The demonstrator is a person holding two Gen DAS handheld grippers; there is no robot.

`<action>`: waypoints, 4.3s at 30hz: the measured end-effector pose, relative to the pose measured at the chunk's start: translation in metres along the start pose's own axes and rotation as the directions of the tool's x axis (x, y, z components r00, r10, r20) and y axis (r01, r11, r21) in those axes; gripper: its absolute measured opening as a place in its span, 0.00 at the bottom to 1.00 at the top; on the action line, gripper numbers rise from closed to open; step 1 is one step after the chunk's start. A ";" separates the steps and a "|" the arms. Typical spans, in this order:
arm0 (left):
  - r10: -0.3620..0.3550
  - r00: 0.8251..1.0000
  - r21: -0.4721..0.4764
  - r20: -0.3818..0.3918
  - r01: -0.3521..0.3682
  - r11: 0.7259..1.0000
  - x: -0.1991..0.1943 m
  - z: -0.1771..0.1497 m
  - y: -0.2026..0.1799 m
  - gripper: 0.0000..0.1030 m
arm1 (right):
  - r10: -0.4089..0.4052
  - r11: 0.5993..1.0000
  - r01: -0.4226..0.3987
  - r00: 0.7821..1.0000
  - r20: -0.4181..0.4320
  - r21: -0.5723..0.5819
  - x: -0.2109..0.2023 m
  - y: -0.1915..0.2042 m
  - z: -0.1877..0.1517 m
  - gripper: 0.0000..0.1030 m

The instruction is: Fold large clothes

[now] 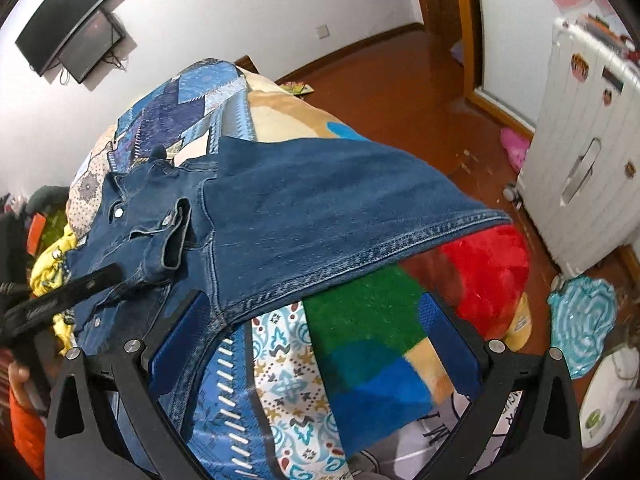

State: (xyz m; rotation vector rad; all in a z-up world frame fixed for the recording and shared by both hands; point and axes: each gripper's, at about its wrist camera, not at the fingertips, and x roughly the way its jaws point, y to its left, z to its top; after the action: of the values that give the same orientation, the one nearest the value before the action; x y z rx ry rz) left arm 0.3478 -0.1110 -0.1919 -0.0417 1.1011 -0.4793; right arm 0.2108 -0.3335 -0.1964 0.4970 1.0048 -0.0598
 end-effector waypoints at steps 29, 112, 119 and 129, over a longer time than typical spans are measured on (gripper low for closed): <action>0.246 0.965 -0.235 0.090 -0.219 0.947 -0.065 -0.067 0.125 0.79 | 0.043 0.900 -0.042 0.999 0.006 0.433 0.068 -0.103 0.049 0.38; 0.175 0.984 0.324 -0.022 -0.159 0.933 0.055 0.039 -0.044 0.80 | 0.053 0.962 -0.063 0.998 -0.047 -0.266 0.049 0.082 0.021 0.51; 0.173 0.985 0.353 0.010 -0.165 0.921 0.075 0.048 -0.045 0.39 | 0.053 0.955 -0.072 0.996 -0.074 -0.289 0.050 0.083 0.012 0.52; 0.018 0.995 0.105 0.098 -0.029 0.994 0.008 0.072 0.017 0.04 | 0.064 0.930 -0.104 0.990 -0.125 -0.351 0.061 0.107 -0.007 0.53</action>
State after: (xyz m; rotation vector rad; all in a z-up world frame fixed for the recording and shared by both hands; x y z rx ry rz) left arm 0.4191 -0.1140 -0.1700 0.0414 0.9787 -0.5093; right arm 0.2679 -0.2244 -0.2098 0.2098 1.0738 0.2278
